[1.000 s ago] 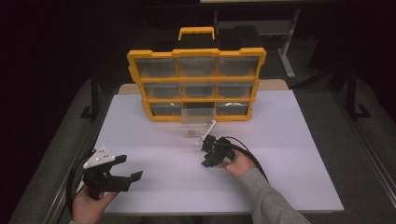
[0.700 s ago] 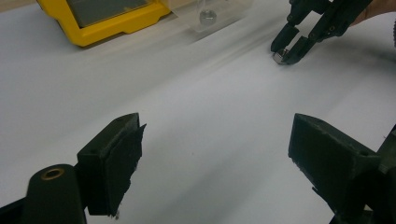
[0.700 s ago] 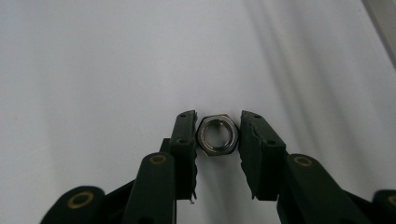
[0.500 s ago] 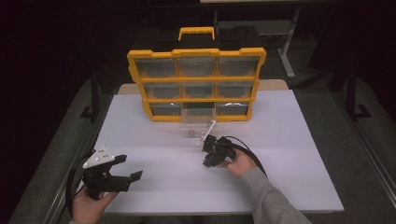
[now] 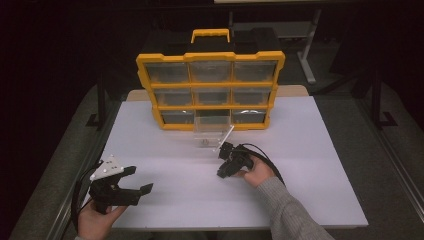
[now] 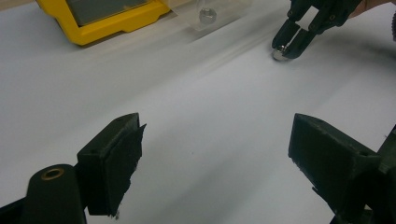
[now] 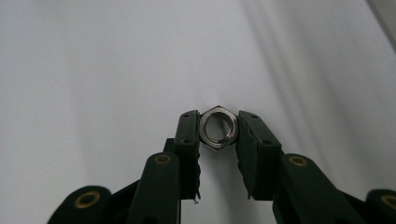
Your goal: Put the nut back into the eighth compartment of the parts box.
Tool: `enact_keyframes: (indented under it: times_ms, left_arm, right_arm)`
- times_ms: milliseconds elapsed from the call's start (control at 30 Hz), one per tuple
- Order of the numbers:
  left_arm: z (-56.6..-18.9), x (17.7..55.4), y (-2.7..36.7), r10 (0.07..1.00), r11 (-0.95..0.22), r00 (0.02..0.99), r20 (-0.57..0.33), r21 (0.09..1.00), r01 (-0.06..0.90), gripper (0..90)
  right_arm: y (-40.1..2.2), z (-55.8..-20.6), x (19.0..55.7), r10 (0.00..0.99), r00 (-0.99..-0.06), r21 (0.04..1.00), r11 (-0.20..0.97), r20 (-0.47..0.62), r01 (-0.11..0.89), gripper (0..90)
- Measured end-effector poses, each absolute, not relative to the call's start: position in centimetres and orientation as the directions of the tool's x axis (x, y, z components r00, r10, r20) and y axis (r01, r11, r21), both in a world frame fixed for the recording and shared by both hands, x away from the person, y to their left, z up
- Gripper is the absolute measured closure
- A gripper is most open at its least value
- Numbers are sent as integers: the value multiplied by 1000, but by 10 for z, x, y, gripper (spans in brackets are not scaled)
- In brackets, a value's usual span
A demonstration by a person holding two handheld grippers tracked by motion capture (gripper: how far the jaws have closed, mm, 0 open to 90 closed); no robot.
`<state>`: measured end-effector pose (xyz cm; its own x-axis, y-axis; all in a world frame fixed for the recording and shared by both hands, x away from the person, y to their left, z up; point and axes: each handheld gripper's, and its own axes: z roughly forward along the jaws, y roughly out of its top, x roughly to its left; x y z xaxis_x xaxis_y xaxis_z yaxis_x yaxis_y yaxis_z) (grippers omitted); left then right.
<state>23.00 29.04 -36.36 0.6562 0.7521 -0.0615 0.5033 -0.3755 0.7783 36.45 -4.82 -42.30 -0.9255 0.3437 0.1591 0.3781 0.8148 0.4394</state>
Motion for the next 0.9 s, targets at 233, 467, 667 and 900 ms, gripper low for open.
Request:
enact_keyframes:
  times_ms: [233,467,667,900]
  left_arm:
    - [-364,230,290,752,-377,656,-61,778,503,169]
    - [-364,230,290,749,-382,660,-58,776,501,169]
    - [-364,230,290,751,-369,657,-65,784,499,169]
    - [-364,230,290,751,-373,657,-61,783,498,169]
  right_arm:
    - [-51,-406,368,333,-927,479,794,173,375,691]
    - [-57,-387,375,330,-926,512,772,181,375,691]
    - [-60,-369,380,341,-923,529,758,178,382,691]
    - [-63,-349,388,337,-926,547,749,172,374,691]
